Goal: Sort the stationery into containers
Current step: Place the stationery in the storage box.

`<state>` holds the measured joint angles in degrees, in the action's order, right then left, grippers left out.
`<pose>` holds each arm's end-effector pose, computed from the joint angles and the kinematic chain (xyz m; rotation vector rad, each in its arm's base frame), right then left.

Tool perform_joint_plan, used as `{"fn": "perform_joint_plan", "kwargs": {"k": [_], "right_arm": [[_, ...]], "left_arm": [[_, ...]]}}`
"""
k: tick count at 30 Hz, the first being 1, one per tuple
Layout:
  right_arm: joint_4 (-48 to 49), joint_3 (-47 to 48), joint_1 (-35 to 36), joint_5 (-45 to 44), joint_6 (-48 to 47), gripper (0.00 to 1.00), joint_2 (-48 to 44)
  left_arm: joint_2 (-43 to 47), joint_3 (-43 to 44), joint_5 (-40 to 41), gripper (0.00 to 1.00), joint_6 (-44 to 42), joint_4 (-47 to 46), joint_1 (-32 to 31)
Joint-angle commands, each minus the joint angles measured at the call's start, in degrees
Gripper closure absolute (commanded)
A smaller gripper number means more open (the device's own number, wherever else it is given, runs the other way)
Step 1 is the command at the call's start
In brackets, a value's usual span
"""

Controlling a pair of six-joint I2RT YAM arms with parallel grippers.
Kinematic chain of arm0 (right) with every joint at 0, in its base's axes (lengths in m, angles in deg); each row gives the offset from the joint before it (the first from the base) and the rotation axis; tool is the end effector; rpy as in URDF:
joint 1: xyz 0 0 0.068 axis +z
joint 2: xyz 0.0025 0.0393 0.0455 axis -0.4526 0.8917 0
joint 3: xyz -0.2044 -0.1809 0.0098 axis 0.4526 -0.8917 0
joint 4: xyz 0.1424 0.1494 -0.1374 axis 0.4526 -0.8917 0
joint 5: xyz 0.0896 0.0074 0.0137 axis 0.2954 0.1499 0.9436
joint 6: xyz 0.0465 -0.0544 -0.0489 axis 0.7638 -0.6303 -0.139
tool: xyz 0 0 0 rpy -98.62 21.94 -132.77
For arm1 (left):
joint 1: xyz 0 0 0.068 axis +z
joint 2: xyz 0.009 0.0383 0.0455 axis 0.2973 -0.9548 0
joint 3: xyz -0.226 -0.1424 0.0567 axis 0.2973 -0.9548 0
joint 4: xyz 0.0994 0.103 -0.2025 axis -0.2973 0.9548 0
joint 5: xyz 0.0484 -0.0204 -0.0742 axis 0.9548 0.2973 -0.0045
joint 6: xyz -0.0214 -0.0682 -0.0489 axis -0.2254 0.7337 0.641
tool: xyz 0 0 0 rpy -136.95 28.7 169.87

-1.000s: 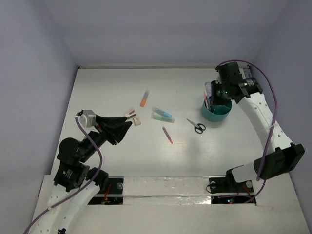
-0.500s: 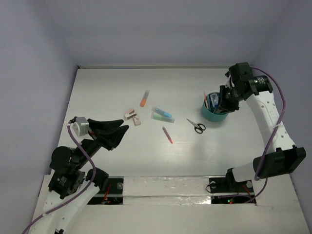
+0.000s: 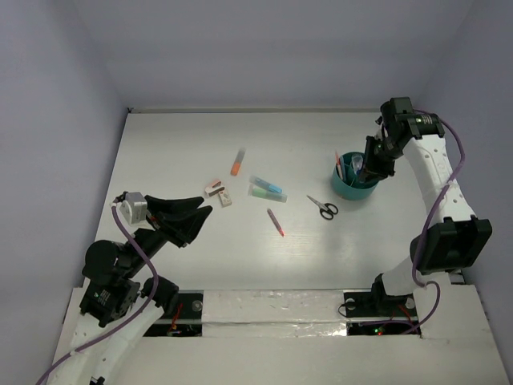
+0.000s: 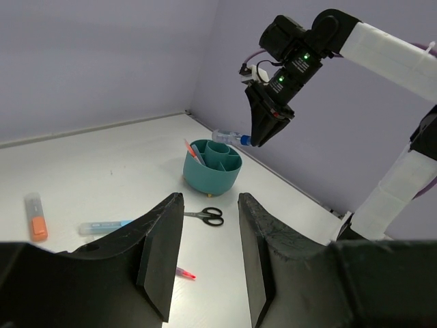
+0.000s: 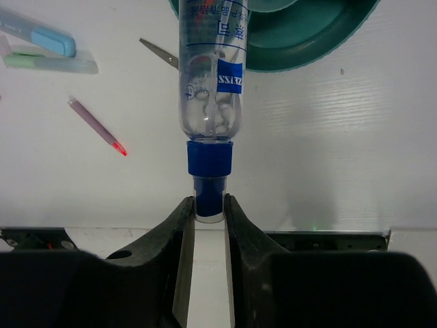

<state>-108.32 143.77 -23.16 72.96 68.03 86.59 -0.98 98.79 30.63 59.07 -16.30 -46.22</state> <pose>0.2838 0.0289 0.3255 0.3139 2.8019 0.2789 0.0578 -0.0611 0.3856 0.4063 1.1638 -0.9443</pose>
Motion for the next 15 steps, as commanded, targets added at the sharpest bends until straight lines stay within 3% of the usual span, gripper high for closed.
{"fn": "perform_joint_plan", "kwargs": {"k": [1,15], "right_arm": [[-2.84,2.80,-0.76,0.85,0.68,0.89,0.06],[-3.45,-0.35,-1.81,0.32,1.12,0.89,-1.17]], "left_arm": [[-0.61,1.77,-0.88,0.65,-0.59,-1.87,-0.43],[-0.35,1.69,-1.50,0.65,-0.32,-2.22,0.10]]}}
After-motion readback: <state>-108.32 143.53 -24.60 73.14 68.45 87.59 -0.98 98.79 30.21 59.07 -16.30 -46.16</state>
